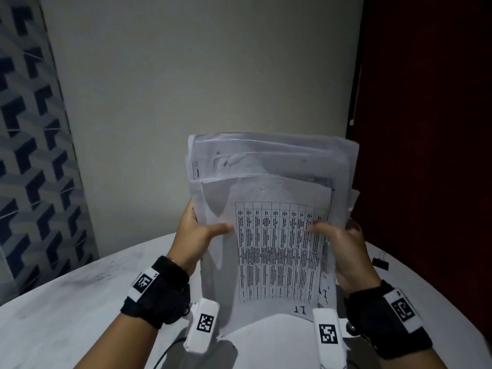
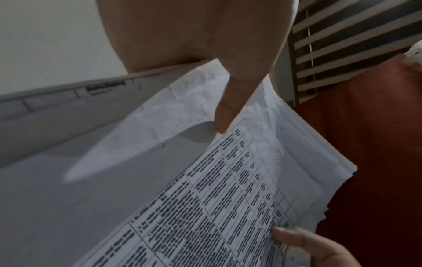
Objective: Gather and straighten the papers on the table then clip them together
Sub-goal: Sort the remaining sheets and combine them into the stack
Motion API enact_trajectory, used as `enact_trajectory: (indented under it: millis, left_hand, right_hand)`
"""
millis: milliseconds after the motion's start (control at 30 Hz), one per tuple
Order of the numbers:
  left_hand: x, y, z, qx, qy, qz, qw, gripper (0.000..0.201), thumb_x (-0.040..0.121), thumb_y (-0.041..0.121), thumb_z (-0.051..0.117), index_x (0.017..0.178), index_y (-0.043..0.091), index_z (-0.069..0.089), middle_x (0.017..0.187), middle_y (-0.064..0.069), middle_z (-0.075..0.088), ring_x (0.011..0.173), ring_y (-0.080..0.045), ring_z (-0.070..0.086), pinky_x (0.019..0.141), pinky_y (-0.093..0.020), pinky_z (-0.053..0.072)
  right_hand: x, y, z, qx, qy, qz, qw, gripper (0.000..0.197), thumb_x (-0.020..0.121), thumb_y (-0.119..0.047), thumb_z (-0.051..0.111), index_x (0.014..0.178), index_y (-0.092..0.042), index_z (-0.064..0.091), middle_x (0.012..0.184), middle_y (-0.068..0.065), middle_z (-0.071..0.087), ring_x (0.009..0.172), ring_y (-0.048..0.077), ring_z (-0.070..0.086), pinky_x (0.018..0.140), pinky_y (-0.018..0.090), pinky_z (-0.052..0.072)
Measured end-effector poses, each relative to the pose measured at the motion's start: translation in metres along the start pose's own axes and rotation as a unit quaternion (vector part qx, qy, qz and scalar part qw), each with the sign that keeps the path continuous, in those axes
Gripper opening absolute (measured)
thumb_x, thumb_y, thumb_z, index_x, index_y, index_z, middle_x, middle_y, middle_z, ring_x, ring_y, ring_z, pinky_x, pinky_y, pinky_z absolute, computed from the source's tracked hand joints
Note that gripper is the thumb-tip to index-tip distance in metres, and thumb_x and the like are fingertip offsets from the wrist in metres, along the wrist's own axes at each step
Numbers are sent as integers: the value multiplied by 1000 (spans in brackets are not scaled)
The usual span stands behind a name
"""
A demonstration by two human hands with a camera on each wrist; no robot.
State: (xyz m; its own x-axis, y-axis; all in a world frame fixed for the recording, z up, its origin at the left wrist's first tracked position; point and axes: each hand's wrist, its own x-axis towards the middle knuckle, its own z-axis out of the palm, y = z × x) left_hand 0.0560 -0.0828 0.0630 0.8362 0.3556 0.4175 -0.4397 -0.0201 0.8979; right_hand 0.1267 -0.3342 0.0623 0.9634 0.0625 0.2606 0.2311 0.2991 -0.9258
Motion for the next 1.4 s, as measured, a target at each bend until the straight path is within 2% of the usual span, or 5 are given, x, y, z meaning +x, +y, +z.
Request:
enact_trajectory:
  millis: [500,667,767,1133,1400]
  left_hand:
    - [1,-25,-8,-10,-4,-12,1000,80,54,16,87,128,8,61,116,-12,75,114,-37,68,90,-43,59]
    - [-1,-5,11,41,6,85,995,54,80,-6,77,129,3,58,114,-4,73,101,-8,73,80,-19,57]
    - [7,3,17,42,78,90,992,50,81,-6,78,124,14,61,109,4,74,93,-6,74,75,-21,59]
    - [-20,-10,5,31,10,77,996,69,77,-15,75,128,25,54,110,5,75,101,-19,74,77,-32,61]
    - [-18,2,17,14,13,140,990,75,74,-21,76,122,31,50,102,13,75,96,-10,73,75,-27,61]
  right_hand:
    - [4,21,-12,-102,-45,-63,992,32,88,1,60,111,-19,70,105,2,77,99,20,70,88,43,54]
    - [5,13,7,-93,-16,-126,987,34,97,-2,64,106,-34,59,91,-35,59,79,-26,58,82,7,46]
    - [4,5,13,-142,-8,-155,978,18,93,-18,74,80,-21,61,74,-27,61,69,-5,58,76,23,46]
    - [-25,17,-8,-124,-39,-148,981,20,90,-7,73,101,-23,71,97,8,75,88,23,72,78,36,61]
    - [-35,17,1,-52,14,-232,971,37,87,3,72,108,-27,68,102,-14,76,97,3,72,81,13,56]
